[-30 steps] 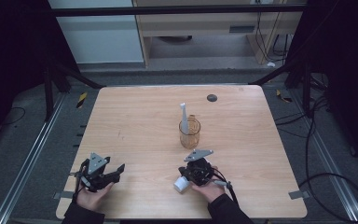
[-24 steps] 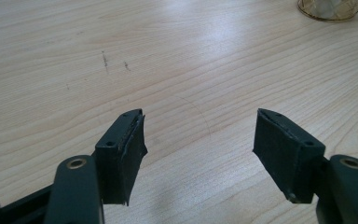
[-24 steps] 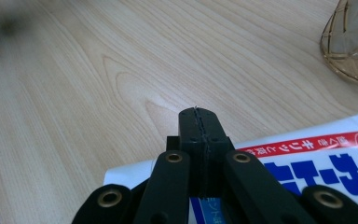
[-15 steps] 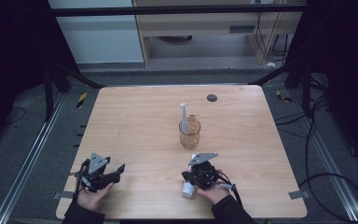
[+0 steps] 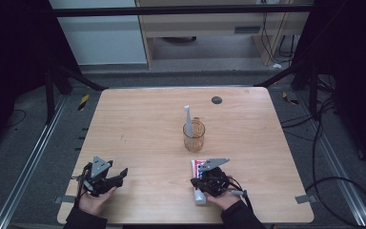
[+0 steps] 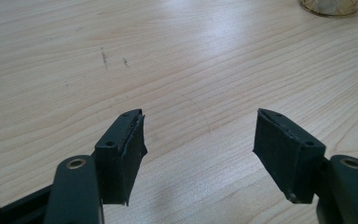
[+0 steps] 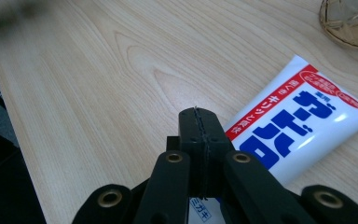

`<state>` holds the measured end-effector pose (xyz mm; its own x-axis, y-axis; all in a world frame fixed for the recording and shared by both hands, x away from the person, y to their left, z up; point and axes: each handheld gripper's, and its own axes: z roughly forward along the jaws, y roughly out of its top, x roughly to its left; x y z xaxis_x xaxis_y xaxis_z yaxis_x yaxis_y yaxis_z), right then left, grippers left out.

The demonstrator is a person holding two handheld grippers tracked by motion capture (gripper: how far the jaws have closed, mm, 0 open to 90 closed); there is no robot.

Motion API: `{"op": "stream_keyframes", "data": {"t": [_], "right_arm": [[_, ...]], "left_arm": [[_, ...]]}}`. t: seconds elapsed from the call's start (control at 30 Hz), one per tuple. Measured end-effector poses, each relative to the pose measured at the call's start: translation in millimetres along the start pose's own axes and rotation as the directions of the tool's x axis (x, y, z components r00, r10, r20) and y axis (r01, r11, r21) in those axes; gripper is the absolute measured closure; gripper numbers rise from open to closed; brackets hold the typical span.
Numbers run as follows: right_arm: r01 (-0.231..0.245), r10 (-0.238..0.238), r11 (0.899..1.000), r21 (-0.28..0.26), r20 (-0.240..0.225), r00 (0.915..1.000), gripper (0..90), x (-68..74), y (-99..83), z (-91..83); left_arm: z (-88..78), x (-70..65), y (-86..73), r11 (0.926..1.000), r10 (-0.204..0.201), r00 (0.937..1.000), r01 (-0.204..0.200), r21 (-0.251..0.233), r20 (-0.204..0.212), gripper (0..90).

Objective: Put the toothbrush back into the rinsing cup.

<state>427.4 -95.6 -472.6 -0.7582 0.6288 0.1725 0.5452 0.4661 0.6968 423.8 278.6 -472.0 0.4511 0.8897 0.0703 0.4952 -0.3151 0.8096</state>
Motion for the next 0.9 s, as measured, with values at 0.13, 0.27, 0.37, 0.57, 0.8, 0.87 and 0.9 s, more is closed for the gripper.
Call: {"op": "stream_keyframes", "data": {"t": [0.13, 0.27, 0.37, 0.57, 0.8, 0.87, 0.9], "right_arm": [[0.001, -0.001, 1.000, 0.005, -0.003, 1.0000, 90.0, -0.6, -2.8, -3.2], [-0.006, 0.006, 1.000, 0.008, -0.003, 1.0000, 90.0, -2.7, -6.3, -8.4], [-0.013, 0.013, 1.000, 0.012, -0.001, 0.9999, 90.0, -4.8, -9.7, -13.3], [-0.028, 0.028, 1.000, 0.014, -0.001, 0.9996, 90.0, -9.6, -16.5, -21.9], [-0.025, 0.025, 0.999, 0.028, 0.018, 0.9995, 90.0, -12.8, -22.1, -29.2], [-0.027, 0.027, 0.999, 0.027, 0.020, 0.9994, 90.0, -14.8, -24.0, -31.5], [-0.031, 0.031, 0.999, 0.028, 0.020, 0.9993, 90.0, -15.4, -24.7, -32.6]], "left_arm": [[-0.3, 0.2, -0.1, 1.0000, -0.003, 1.0000, 0.003, -0.003, -0.001, 32.9], [0.0, -0.1, -0.2, 1.0000, -0.002, 1.0000, 0.002, 0.000, -0.001, 32.9], [0.3, -0.2, -0.1, 1.0000, -0.003, 1.0000, 0.003, 0.001, 0.001, 32.7], [0.6, 0.0, -0.3, 0.9999, -0.010, 0.9999, 0.010, 0.003, 0.003, 32.4], [0.2, 1.6, -0.7, 0.9999, -0.016, 0.9999, 0.016, 0.006, 0.000, 31.9], [0.4, 1.6, -0.7, 0.9998, -0.017, 0.9999, 0.017, 0.007, 0.000, 31.9], [0.5, 1.4, -0.6, 0.9998, -0.017, 0.9999, 0.017, 0.007, -0.001, 31.9]]}}
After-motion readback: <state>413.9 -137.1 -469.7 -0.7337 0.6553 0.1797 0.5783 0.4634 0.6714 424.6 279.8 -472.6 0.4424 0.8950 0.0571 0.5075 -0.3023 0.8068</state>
